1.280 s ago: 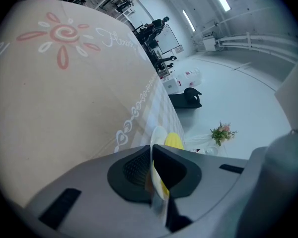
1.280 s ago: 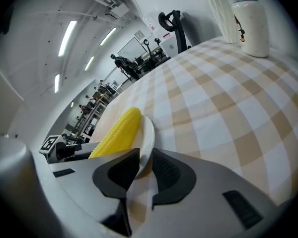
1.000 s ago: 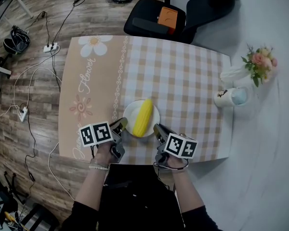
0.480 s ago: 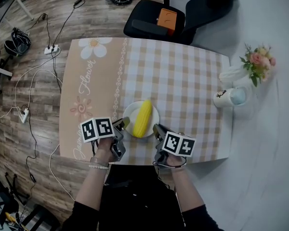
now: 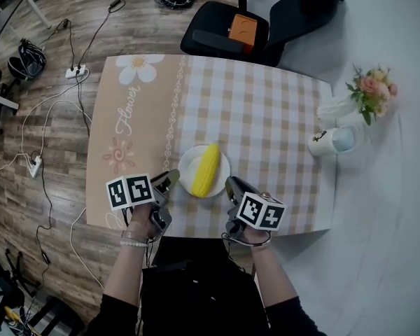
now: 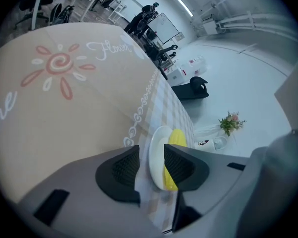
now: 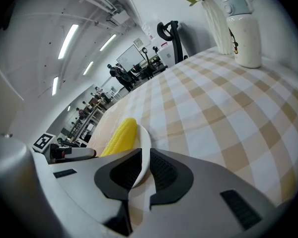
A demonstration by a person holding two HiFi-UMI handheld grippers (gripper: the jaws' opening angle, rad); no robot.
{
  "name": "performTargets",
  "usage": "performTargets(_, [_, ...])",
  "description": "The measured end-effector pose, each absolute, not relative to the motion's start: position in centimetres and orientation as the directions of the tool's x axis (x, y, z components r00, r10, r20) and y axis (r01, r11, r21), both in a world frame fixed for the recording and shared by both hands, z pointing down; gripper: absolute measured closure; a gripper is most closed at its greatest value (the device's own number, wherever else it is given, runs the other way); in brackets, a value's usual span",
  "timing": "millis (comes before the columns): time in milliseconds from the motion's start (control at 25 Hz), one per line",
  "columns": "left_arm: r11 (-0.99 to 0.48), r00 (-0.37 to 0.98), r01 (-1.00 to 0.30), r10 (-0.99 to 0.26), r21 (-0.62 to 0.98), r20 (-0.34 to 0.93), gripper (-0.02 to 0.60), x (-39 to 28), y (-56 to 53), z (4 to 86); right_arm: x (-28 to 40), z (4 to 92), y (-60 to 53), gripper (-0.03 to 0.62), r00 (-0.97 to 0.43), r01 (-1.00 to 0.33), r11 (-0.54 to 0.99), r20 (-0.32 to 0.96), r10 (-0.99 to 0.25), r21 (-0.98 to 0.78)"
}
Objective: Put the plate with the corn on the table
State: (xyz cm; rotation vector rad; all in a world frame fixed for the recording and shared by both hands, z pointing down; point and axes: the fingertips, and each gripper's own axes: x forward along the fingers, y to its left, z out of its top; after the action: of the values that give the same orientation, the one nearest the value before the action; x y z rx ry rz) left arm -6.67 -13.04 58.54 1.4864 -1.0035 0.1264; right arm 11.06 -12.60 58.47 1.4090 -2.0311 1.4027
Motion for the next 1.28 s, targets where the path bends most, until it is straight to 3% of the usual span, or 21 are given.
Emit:
performTargets(280, [-0.027,0.541,-0.730,-0.633,0.683,0.553,0.563,-8.1,-12.9,54.7,12.1,54.9,-13.2,0.546,-0.449,-0.846,0.104,0.595,-0.666,-0.523])
performTargets(440, [-0.171,0.529,-0.781,-0.694,0.601,0.489,0.569,-7.5,-12.9,51.4,12.5,52.1,-13.2,0.549,-0.445,-0.863,0.184,0.538,-0.716,-0.470])
performTargets(680, [-0.308,0.519,-0.779,-0.806,0.546,0.285,0.569,-7.2,-13.7,43.5,12.8,45.7,-13.4,0.551,-0.441,-0.884,0.310,0.409,-0.798,-0.349])
performTargets(1040, [-0.444,0.507,-0.821,-0.856,0.359,0.101,0.569,-6.4,-12.3,34.0,12.1,36.8,-12.8,0.551,-0.467,-0.883,0.435,0.230,-0.854,-0.177])
performTargets(1280, [-0.516,0.528,-0.844,-0.848,0.146,0.053,0.569,-5.0,-10.8,30.1,11.1,31.7,-12.3,0.551,-0.492,-0.871,0.486,0.121,-0.862,-0.076])
